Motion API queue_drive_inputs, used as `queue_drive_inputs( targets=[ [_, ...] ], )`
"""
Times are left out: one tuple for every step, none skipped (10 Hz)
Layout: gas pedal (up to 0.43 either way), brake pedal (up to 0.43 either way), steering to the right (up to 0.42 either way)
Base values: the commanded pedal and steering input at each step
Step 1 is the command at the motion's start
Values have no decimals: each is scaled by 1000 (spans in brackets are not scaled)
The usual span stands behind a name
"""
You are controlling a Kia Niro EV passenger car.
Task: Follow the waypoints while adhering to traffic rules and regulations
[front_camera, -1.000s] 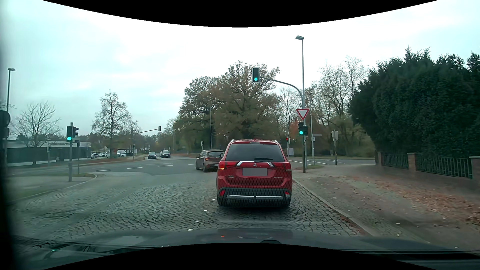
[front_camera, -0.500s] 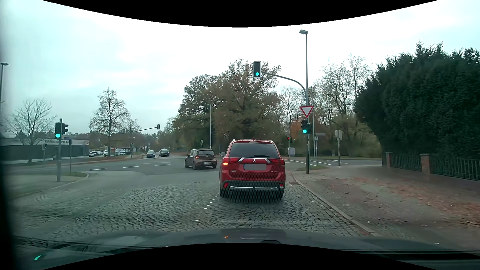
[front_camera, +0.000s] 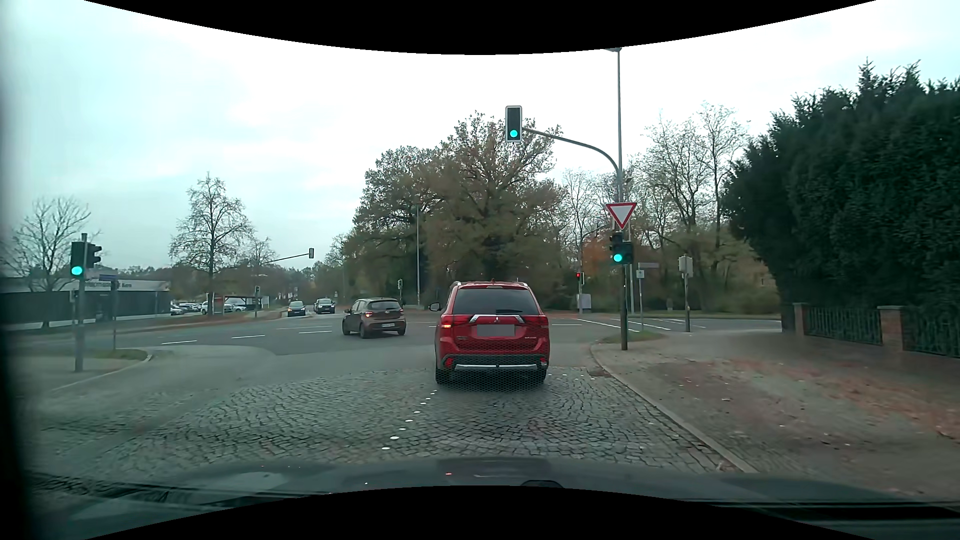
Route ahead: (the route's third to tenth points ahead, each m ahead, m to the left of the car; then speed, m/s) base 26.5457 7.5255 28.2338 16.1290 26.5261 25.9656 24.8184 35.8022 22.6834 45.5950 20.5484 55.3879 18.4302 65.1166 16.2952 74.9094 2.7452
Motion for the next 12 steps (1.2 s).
queue_drive_inputs(
  targets=[
    [228,0,3],
    [228,0,3],
    [228,0,3],
    [240,0,3],
    [240,0,3],
    [240,0,4],
    [240,0,3],
    [240,0,3],
    [240,0,4],
    [240,0,1],
    [240,0,-2],
    [240,0,-3]
  ],
)
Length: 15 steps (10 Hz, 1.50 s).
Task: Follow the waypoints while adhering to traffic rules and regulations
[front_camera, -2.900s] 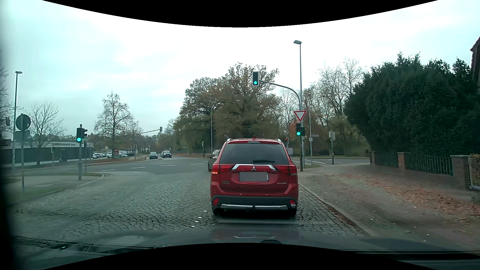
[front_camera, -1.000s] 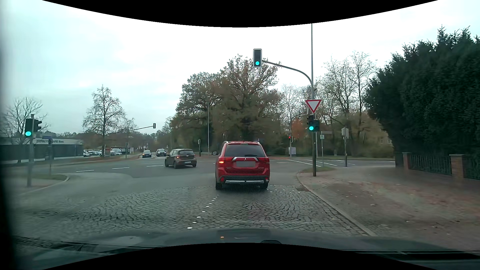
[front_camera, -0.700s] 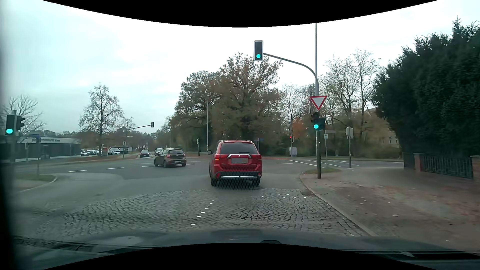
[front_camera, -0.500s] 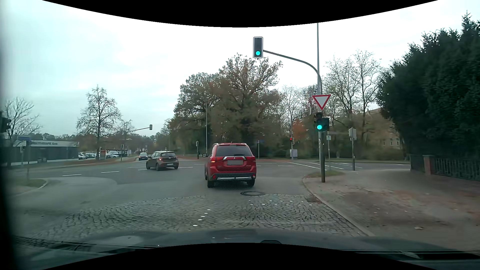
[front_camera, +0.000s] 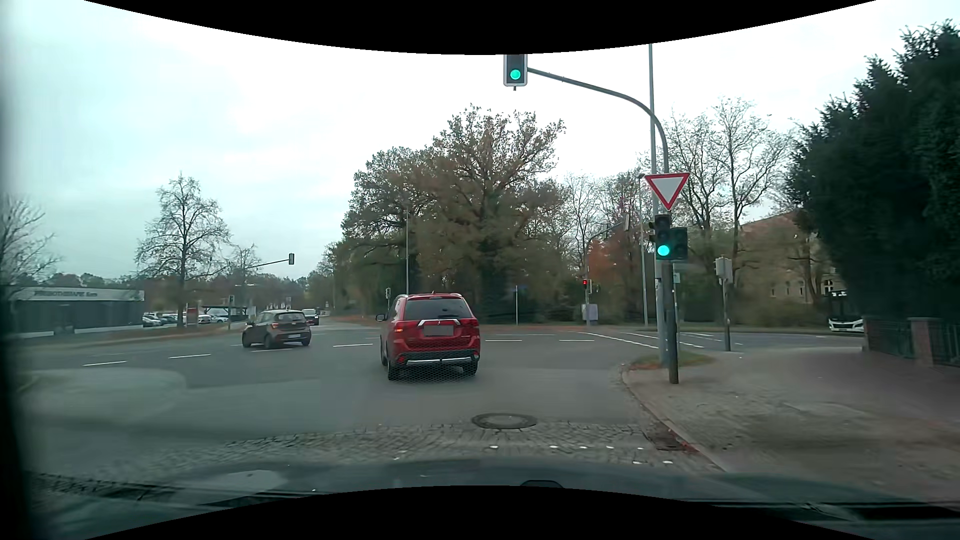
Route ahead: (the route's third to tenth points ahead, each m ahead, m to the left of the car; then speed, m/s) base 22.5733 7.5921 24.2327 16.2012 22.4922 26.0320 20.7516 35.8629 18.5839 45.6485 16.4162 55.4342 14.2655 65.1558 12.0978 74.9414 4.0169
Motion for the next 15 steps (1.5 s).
queue_drive_inputs(
  targets=[
    [240,0,-6],
    [240,0,-10],
    [228,0,-18],
    [228,0,-24],
    [228,0,-31],
    [220,0,-42],
    [209,0,-60],
    [189,0,-72],
    [169,0,-87],
    [169,0,-98],
    [169,0,-107],
    [157,0,-110],
    [157,0,-122],
    [157,0,-139],
    [157,0,-154]
  ],
)
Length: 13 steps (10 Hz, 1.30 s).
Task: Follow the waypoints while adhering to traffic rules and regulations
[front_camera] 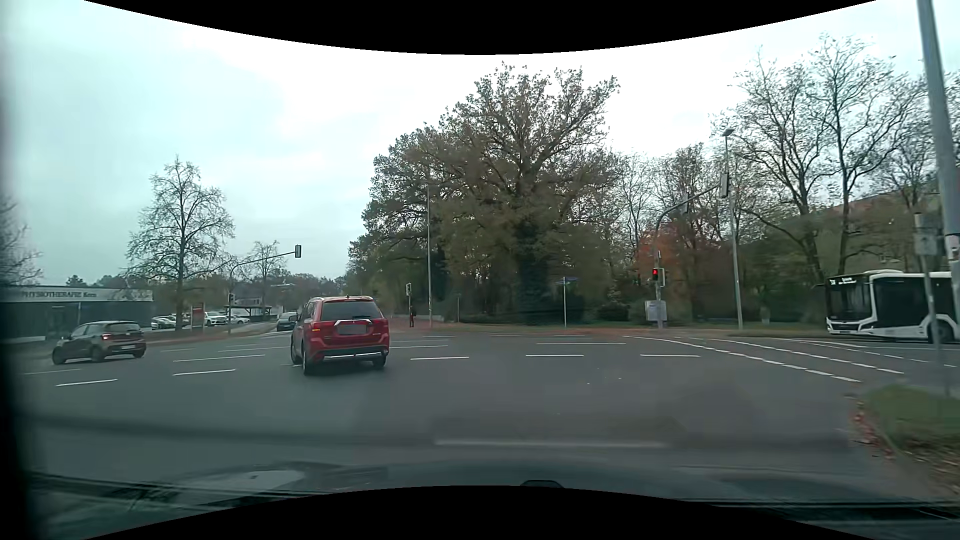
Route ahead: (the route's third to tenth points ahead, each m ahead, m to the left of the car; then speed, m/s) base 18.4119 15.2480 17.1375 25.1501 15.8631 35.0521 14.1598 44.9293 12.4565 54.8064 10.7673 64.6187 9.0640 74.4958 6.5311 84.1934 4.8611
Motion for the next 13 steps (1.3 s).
queue_drive_inputs(
  targets=[
    [157,0,-162],
    [157,0,-171],
    [157,0,-178],
    [157,0,-185],
    [157,0,-188],
    [157,0,-193],
    [169,0,-198],
    [169,0,-206],
    [177,0,-209],
    [189,0,-213],
    [189,0,-219],
    [197,0,-224],
    [197,0,-230]
  ],
)
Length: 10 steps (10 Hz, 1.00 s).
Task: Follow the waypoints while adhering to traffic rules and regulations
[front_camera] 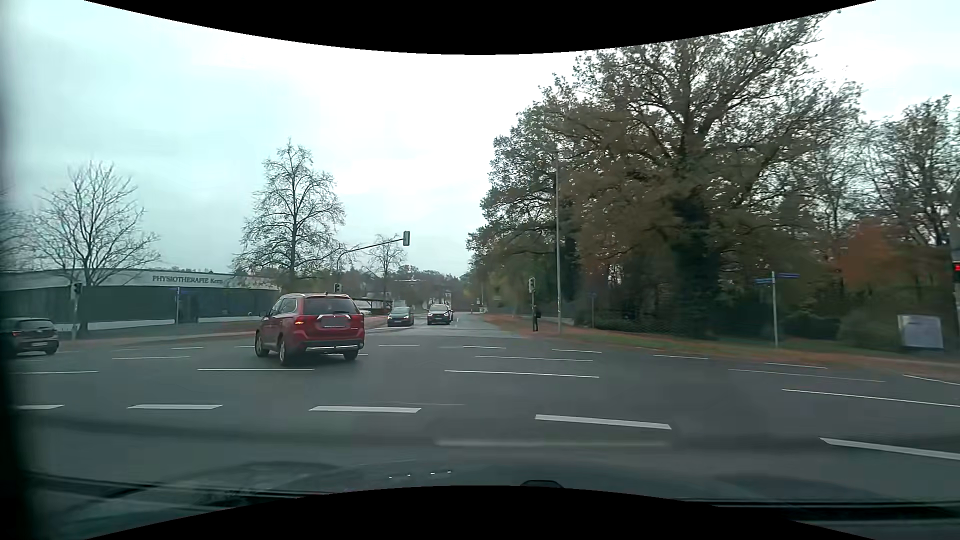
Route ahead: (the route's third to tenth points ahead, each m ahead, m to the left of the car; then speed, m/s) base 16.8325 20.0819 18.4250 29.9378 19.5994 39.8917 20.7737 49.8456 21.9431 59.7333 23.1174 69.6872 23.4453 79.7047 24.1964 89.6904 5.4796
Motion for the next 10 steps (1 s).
queue_drive_inputs(
  targets=[
    [197,0,-236],
    [197,0,-241],
    [197,0,-244],
    [197,0,-248],
    [197,0,-251],
    [197,0,-253],
    [197,0,-255],
    [197,0,-256],
    [197,0,-259],
    [197,0,-261]
  ],
)
